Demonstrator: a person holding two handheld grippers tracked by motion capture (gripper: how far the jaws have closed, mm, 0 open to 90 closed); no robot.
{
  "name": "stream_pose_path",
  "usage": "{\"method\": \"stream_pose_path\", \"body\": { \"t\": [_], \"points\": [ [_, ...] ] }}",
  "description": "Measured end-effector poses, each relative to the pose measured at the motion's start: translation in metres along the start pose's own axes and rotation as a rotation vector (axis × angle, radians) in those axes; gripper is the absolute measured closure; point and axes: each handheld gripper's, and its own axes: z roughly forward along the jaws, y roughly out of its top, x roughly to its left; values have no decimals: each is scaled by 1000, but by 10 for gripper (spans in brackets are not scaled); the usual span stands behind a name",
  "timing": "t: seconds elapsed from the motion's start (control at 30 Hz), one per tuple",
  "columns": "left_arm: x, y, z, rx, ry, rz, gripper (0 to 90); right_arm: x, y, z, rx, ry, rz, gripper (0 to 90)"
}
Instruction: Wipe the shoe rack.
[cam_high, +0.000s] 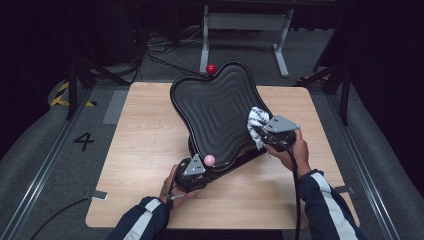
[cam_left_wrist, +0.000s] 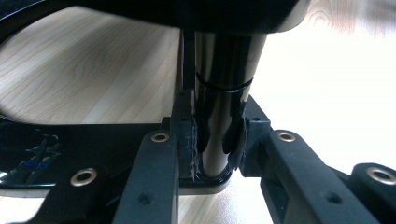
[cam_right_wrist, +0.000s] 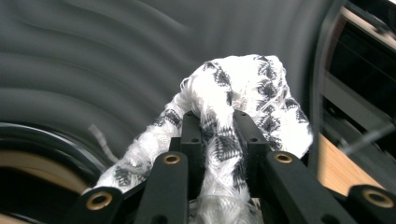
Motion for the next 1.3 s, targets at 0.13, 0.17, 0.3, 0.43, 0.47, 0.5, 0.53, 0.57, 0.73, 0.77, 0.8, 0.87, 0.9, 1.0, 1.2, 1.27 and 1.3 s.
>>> {"method": "stream_pose_path", "body": {
  "t": [0.13,0.17,0.3,0.43,0.47,0.5,0.53,0.57,0.73,0.77,0.8,0.87,0.9,1.0,1.2,1.27,1.3],
  "points": [
    [1,0,1,-3,-2,8,734,-12,-8,-2,20,-30,49,772],
    [1,1,1,2,-7,8,734,-14,-9,-2,15,-23,58,772],
    [1,1,2,0,-8,11,734,-13,-7,-1,20,-26,72,776],
    [-1,1,1,6,2,6,734,-8,-3,2,7,5,73,777],
    [-1,1,2,1,5,12,733,-5,-1,3,1,15,63,777],
    [-1,1,1,5,3,14,733,-1,1,3,1,24,58,777],
    [-1,0,1,2,1,9,733,3,4,4,1,36,44,777],
    [-1,0,2,0,1,12,734,6,6,4,-3,46,35,777],
    [0,1,2,5,0,18,734,27,21,8,-31,109,-34,775],
    [0,1,2,3,-6,10,734,31,23,8,-35,119,-45,775],
    [0,1,2,3,-6,10,734,36,27,9,-42,138,-59,774],
    [0,1,2,4,-2,16,734,43,34,10,-50,166,-77,774],
    [0,1,2,4,-5,11,734,46,36,11,-54,176,-84,775],
    [0,1,2,4,-2,11,734,59,47,13,-64,226,-115,775],
    [-2,1,3,6,8,12,733,84,62,16,-96,342,-167,773],
    [-2,1,3,6,2,6,733,93,66,16,-108,410,-189,770],
    [-2,1,2,10,8,13,733,96,67,17,-110,427,-199,770]
  ]
}}
